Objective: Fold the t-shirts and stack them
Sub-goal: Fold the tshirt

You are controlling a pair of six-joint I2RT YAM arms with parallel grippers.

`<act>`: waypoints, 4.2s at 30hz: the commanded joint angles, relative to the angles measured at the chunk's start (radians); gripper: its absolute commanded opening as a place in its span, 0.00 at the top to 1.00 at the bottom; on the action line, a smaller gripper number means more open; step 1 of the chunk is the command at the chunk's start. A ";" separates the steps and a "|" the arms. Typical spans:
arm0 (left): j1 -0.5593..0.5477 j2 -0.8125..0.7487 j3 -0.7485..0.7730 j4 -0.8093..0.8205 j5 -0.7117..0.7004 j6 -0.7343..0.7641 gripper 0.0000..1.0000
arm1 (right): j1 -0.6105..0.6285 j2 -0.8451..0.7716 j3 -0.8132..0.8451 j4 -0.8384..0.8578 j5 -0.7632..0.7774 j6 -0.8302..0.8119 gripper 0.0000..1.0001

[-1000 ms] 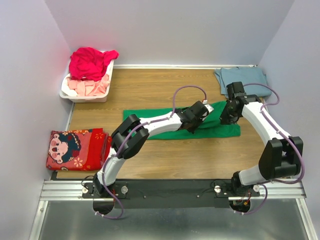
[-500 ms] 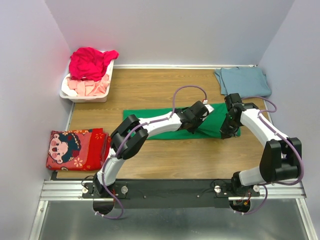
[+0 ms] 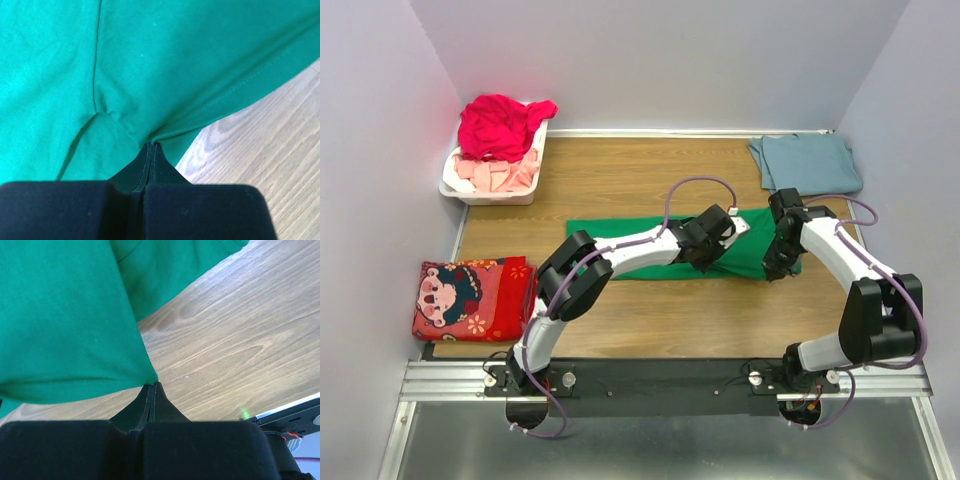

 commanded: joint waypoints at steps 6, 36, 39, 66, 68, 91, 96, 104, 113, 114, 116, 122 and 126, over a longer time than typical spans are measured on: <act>0.002 -0.098 -0.057 -0.040 -0.264 -0.002 0.64 | -0.008 -0.003 0.014 -0.038 0.059 0.030 0.57; 0.392 -0.107 -0.170 -0.089 -0.158 -0.309 0.62 | -0.008 0.566 0.379 0.213 0.021 -0.015 0.57; 0.407 -0.106 -0.201 -0.100 -0.160 -0.328 0.63 | -0.006 0.625 0.419 0.213 0.013 -0.016 0.58; 0.492 -0.250 -0.330 -0.106 -0.109 -0.319 0.66 | 0.029 1.160 1.261 0.115 -0.185 -0.154 0.64; 0.492 -0.276 -0.306 -0.095 -0.114 -0.297 0.66 | 0.032 1.110 1.255 0.118 -0.167 -0.159 0.64; 0.364 0.190 0.567 -0.055 0.095 -0.082 0.65 | 0.032 0.453 0.795 0.179 0.068 -0.153 0.50; 0.309 0.281 0.677 -0.045 0.061 -0.052 0.63 | 0.032 0.341 0.660 0.181 0.050 -0.133 0.49; 0.242 0.371 0.693 -0.086 -0.086 -0.058 0.59 | 0.034 0.260 0.530 0.181 -0.019 -0.107 0.48; 0.228 0.477 0.773 -0.127 -0.229 -0.114 0.41 | 0.032 0.183 0.436 0.186 -0.038 -0.097 0.48; 0.228 0.497 0.788 -0.133 -0.238 -0.127 0.41 | 0.032 0.171 0.430 0.186 -0.038 -0.096 0.48; 0.229 0.512 0.813 -0.137 -0.250 -0.133 0.41 | 0.034 0.160 0.415 0.186 -0.036 -0.093 0.48; 0.237 0.559 0.823 -0.185 -0.304 -0.167 0.42 | 0.034 0.128 0.384 0.186 -0.044 -0.082 0.48; 0.264 0.615 0.882 -0.276 -0.351 -0.243 0.46 | 0.032 0.120 0.376 0.186 -0.084 -0.102 0.48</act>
